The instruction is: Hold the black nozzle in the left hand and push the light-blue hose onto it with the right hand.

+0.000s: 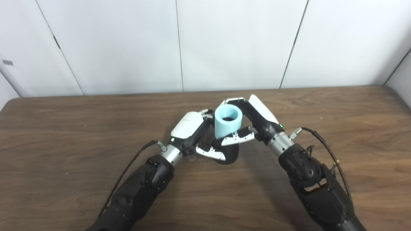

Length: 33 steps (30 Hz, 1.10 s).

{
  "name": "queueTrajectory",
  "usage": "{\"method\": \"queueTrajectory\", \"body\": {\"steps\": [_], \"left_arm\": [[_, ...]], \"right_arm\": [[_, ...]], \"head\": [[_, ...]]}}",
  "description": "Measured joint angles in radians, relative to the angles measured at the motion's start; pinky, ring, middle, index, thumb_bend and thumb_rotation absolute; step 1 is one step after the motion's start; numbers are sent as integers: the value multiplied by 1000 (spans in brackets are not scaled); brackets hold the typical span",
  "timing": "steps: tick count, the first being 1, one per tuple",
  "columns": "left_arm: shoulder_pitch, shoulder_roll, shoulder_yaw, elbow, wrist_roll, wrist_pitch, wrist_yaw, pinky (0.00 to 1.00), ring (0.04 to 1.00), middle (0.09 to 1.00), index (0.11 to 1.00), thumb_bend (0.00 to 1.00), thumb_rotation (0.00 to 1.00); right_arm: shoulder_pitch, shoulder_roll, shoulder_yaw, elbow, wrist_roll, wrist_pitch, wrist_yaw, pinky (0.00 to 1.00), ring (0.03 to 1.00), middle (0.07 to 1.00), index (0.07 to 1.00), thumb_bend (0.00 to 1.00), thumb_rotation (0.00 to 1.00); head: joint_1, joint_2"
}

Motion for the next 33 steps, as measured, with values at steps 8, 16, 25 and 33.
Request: {"method": "queueTrajectory", "body": {"steps": [8,16,25,33], "left_arm": [[6,0,0,-11,0,0,1,887,670,482,488,526,0],[5,0,0,-13,-1,0,3,885,673,489,482,526,0],[7,6,3,-13,-3,28,-20,882,667,485,485,526,0],[-1,2,4,0,-6,37,-16,893,670,482,487,526,0]], "right_arm": [[-20,-56,50,28,-38,-141,-37,347,422,495,511,500,0],[-23,-62,63,-1,-58,-85,-41,561,726,825,849,861,166],[0,-82,62,-86,-79,201,134,820,1000,1000,1000,1000,312],[-14,-50,38,-105,-77,315,203,777,1000,1000,1000,1000,326]], "head": [[5,3],[5,3],[3,-2],[2,-3]]}}
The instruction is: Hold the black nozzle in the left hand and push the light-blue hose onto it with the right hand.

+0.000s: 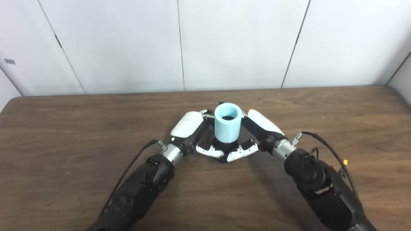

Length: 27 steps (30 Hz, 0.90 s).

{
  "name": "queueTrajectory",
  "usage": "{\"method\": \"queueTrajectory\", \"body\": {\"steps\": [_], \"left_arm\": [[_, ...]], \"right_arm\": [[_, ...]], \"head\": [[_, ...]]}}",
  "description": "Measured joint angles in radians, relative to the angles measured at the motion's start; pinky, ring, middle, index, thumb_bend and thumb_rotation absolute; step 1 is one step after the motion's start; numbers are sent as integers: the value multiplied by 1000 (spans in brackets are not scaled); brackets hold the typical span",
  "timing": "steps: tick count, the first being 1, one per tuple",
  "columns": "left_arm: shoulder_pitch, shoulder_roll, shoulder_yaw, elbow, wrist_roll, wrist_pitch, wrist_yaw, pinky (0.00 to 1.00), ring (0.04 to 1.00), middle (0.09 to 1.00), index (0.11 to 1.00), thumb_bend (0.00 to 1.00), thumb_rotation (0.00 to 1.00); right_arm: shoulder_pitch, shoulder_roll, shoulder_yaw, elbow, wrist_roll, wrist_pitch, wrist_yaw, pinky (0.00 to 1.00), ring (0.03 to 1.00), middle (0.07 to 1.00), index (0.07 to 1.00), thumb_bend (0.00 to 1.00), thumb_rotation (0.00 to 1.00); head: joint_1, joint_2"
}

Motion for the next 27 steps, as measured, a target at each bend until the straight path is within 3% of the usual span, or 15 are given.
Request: {"method": "queueTrajectory", "body": {"steps": [4,7,11,15,21,27], "left_arm": [[-1,-1,-1,0,0,0,3,888,666,480,490,526,0],[-1,-1,-2,0,0,0,4,888,666,480,490,526,0],[-1,0,-2,0,0,0,5,891,671,485,486,526,0],[-1,1,-3,0,0,-1,7,893,669,480,490,526,0],[-5,-1,-2,6,-2,-1,18,891,668,473,496,526,0],[-9,-2,-3,12,-2,-3,20,897,666,476,493,526,0]], "right_arm": [[-5,3,-19,-1,17,7,19,759,1000,1000,1000,1000,288],[-4,17,-58,-4,44,6,18,812,1000,1000,1000,1000,262],[-10,26,-106,-40,60,6,13,824,1000,1000,1000,1000,315],[-56,13,-151,-28,78,-16,11,938,1000,1000,1000,1000,344],[-141,-36,-164,-1,80,-25,30,989,1000,1000,1000,1000,368],[-161,-73,-157,-71,100,49,132,997,1000,1000,1000,1000,383]], "head": [[2,2],[3,6],[0,5],[0,5],[0,2],[3,2]]}}
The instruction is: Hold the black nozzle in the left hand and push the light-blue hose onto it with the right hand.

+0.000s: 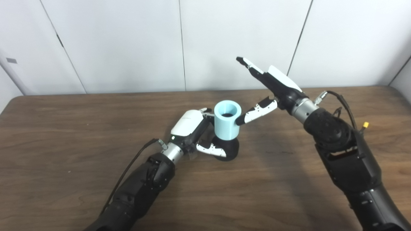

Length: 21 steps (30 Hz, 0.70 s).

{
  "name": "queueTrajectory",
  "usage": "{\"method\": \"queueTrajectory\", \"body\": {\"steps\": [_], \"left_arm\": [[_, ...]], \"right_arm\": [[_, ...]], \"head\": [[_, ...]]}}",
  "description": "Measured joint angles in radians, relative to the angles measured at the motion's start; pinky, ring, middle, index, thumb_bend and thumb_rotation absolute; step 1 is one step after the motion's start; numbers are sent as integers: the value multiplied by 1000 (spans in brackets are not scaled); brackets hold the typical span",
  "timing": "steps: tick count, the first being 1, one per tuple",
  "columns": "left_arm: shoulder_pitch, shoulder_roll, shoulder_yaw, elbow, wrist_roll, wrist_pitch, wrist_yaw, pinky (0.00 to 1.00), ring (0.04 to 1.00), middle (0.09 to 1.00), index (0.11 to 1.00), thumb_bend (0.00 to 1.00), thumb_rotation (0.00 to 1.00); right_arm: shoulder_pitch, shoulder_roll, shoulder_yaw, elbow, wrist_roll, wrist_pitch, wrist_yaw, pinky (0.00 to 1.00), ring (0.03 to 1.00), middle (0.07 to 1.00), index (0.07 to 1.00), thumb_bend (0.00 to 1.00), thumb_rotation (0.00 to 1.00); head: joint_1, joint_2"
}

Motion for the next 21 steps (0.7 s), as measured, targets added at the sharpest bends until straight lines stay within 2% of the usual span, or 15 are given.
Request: {"method": "queueTrajectory", "body": {"steps": [5,8,11,15,18,21], "left_arm": [[-4,0,0,12,-2,-7,2,902,665,473,495,526,0],[-6,0,-2,15,-2,-7,3,898,667,482,488,526,0],[-9,-2,-5,17,-2,-7,4,895,670,483,486,526,0],[-15,-8,-8,26,-2,-7,6,893,667,482,488,526,0],[-15,-8,-9,27,-2,-7,7,898,665,483,487,526,0],[-15,-8,-9,28,-2,-8,9,895,663,482,487,526,0]], "right_arm": [[-37,-86,63,-140,71,69,185,999,1000,1000,1000,1000,404],[-81,-127,128,-195,54,98,262,1000,1000,1000,1000,1000,510],[-97,-145,203,-218,2,19,293,1000,1000,1000,1000,1000,669],[-81,-145,228,-216,-53,-74,291,1000,1000,1000,1000,950,812],[-65,-145,227,-206,-80,-136,281,1000,1000,1000,1000,919,826],[-56,-144,226,-206,-106,-165,277,1000,1000,1000,1000,913,830]], "head": [[-3,-3],[-5,-5],[-2,-5],[0,-5],[-3,-3],[-3,-3]]}}
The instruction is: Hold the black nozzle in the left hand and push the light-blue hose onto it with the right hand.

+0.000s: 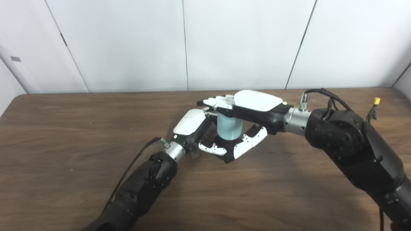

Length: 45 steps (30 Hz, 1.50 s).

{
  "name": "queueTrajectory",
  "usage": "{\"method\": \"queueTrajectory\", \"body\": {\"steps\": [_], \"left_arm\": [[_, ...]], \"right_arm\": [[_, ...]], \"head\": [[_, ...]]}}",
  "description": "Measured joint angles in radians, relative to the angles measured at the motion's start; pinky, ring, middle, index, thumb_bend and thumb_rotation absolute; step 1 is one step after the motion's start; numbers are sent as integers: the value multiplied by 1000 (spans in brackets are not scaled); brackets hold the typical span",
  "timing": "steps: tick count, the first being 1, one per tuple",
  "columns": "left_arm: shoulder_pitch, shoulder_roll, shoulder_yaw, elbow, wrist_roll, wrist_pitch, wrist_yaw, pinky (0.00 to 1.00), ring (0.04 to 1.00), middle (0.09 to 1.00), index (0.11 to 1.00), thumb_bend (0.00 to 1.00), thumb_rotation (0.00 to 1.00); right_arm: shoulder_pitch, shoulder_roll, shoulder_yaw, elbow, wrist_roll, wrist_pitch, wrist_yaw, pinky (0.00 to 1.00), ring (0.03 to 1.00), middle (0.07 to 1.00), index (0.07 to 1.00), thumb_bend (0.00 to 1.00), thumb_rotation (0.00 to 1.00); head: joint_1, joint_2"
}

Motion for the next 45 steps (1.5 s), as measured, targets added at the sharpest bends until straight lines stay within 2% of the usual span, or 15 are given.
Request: {"method": "queueTrajectory", "body": {"steps": [12,18,23,29,37,40,41,45], "left_arm": [[1,2,-1,0,-1,1,3,895,665,480,490,526,0],[2,5,1,1,-14,2,3,895,665,479,490,526,0],[3,8,1,2,-19,5,6,895,662,479,490,526,0],[2,9,-1,2,-19,7,7,896,663,487,483,526,0],[1,10,-4,2,-19,7,9,892,660,481,489,526,0],[1,10,-5,2,-19,7,9,896,662,485,485,526,0],[0,10,-5,2,-19,7,8,894,664,489,482,526,0],[1,12,-7,-2,-19,7,8,892,664,488,482,526,0]], "right_arm": [[12,32,1,41,-81,-56,-19,1000,1000,1000,1000,919,876],[13,37,28,96,-190,-162,-83,1000,1000,1000,1000,906,881],[1,31,61,132,-294,-258,-133,1000,1000,1000,1000,907,844],[19,26,62,161,-323,-359,-215,1000,1000,1000,1000,883,858],[37,18,61,172,-373,-430,-280,1000,1000,1000,1000,849,882],[43,15,56,173,-371,-439,-286,1000,1000,1000,998,840,874],[49,17,45,173,-346,-430,-281,1000,1000,1000,995,831,899],[96,68,-19,168,-175,-309,-244,988,1000,1000,999,803,988]], "head": [[2,0],[0,0],[0,3],[6,8],[6,6],[5,8],[5,8],[2,8]]}}
